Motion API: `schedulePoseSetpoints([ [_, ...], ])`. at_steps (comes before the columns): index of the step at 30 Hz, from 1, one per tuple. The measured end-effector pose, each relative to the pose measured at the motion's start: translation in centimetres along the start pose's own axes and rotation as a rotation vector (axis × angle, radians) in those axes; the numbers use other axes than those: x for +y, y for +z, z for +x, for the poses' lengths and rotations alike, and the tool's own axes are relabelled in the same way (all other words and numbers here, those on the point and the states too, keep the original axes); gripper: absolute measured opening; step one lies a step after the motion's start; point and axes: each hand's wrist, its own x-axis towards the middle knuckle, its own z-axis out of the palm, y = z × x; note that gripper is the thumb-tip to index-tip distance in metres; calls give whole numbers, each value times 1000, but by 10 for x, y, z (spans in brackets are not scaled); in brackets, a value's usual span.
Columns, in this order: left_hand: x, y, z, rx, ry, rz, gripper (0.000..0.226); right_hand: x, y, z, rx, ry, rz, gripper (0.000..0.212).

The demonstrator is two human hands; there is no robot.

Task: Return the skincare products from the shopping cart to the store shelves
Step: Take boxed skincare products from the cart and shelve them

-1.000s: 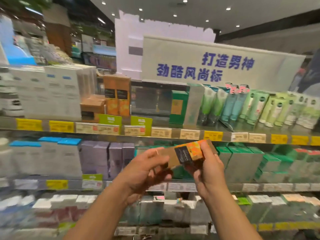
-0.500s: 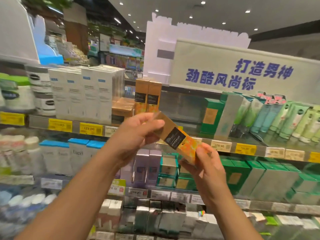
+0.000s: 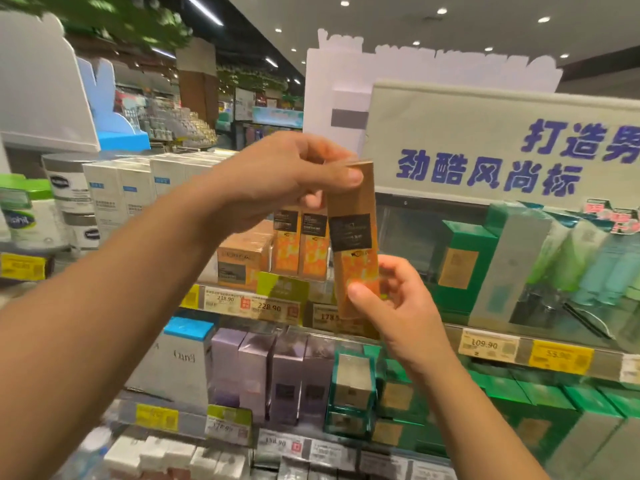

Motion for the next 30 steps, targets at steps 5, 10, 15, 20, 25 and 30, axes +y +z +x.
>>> schedulePoseSetpoints([
  [5,8,-14,20,-34,9,165,52,-9,1,29,-1,-99,-130,43],
  [10,11,-29,29,-48,39,278,47,-8,9,53,-6,-143,-206,50],
  [15,10,-47,32,-23,47,415,33,-12,27,74,57,-187,-241,53],
  [20,0,-60,32,10,55,475,44,-13,50,81,75,-198,-303,59],
  [25,-18,-67,30,77,99,480,61,-13,66,82,58,-164,-309,55],
  [30,-35,-65,26,141,161,513,43,-10,75,84,49,-122,-397,55],
])
